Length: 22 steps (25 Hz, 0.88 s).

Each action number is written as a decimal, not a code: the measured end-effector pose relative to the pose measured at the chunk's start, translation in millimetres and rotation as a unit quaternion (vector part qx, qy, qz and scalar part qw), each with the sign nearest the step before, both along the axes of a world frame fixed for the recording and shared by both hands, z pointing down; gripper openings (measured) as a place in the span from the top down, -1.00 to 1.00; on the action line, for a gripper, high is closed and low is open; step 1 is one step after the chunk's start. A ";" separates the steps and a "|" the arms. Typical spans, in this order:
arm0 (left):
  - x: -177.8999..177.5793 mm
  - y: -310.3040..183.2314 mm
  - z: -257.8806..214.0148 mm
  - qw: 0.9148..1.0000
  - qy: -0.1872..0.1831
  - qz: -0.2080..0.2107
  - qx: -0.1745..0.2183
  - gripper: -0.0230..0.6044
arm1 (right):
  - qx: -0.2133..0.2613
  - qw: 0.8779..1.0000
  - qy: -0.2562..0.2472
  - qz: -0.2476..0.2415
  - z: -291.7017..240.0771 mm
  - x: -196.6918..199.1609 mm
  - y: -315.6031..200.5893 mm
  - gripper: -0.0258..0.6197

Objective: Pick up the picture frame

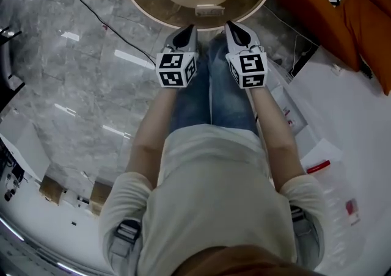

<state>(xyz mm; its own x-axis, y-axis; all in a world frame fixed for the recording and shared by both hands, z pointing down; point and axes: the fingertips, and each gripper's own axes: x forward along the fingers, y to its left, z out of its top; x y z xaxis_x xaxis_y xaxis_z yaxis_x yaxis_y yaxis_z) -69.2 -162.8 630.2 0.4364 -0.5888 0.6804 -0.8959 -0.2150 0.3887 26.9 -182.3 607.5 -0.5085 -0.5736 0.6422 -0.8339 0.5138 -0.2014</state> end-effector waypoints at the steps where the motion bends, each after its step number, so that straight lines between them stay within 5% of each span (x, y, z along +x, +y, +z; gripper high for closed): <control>1: 0.9 -1.9 8.3 1.000 -0.002 0.001 -0.003 0.93 | -0.005 1.000 0.001 0.000 9.2 0.5 -0.5 0.92; 7: 4.2 -6.2 62.5 0.999 -0.026 0.017 -0.028 0.86 | -0.031 1.000 0.003 0.004 59.7 6.3 -3.4 0.89; 16: 11.8 -13.3 122.5 0.997 -0.036 0.056 -0.039 0.35 | -0.056 0.997 0.010 -0.043 126.1 -4.9 -5.4 0.45; 22: 13.8 -14.7 149.9 0.996 -0.044 0.065 -0.048 0.33 | -0.077 0.996 0.008 -0.044 158.7 -10.0 -8.0 0.29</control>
